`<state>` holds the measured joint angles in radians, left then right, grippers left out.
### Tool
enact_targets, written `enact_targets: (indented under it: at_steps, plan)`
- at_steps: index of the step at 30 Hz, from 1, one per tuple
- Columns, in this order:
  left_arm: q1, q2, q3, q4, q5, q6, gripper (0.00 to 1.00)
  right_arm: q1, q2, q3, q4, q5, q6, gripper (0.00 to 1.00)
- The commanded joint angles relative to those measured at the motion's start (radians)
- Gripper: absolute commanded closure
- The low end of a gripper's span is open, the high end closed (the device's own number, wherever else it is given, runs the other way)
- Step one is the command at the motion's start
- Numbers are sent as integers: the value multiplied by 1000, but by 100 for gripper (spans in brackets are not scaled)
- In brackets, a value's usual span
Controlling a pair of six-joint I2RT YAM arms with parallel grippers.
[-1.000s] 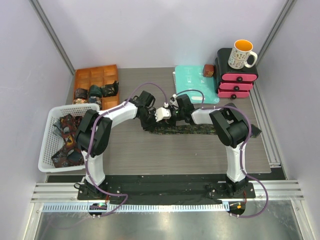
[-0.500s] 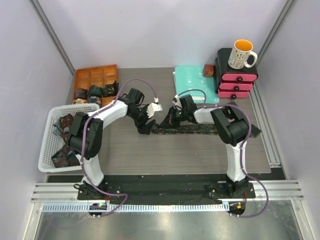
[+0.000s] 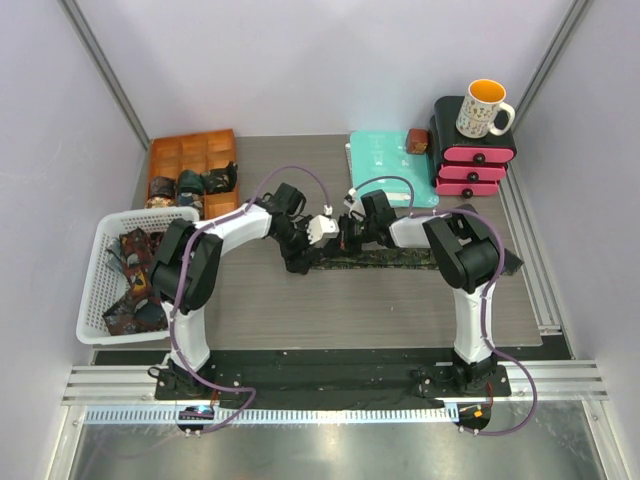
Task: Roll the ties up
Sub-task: Roll the tie at the center of the board.
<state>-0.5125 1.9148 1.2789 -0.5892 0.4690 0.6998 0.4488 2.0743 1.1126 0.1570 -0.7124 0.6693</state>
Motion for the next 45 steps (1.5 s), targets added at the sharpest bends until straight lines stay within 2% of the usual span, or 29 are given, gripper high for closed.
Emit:
enact_targets:
  at_steps: [1, 7, 9, 24, 29, 33, 41, 45]
  plan:
    - [-21, 16, 49, -15, -46, 52, 30, -9, 7, -48, -93, 120, -97, 99]
    - [-27, -14, 68, -6, 5, 24, 48, -9, 9, -63, -76, 117, -82, 99]
    - [-40, -11, 91, -1, 13, 3, 51, -9, 7, -73, -67, 117, -74, 99]
    - [-144, 112, 189, -35, -13, 0, 59, -16, -11, -106, 30, 50, 1, 99]
    - [-188, 150, 185, -64, -131, 6, 63, -18, -39, -105, 59, 7, 35, 98]
    - [-210, 193, 203, -101, -210, -9, 71, -27, -60, -76, -2, -21, 26, 88]
    - [-219, 242, 227, -175, -271, 10, 73, -101, -115, -2, -197, -74, 9, 75]
    - [-218, 260, 244, -192, -282, 12, 73, -137, -149, 16, -275, -94, -30, 64]
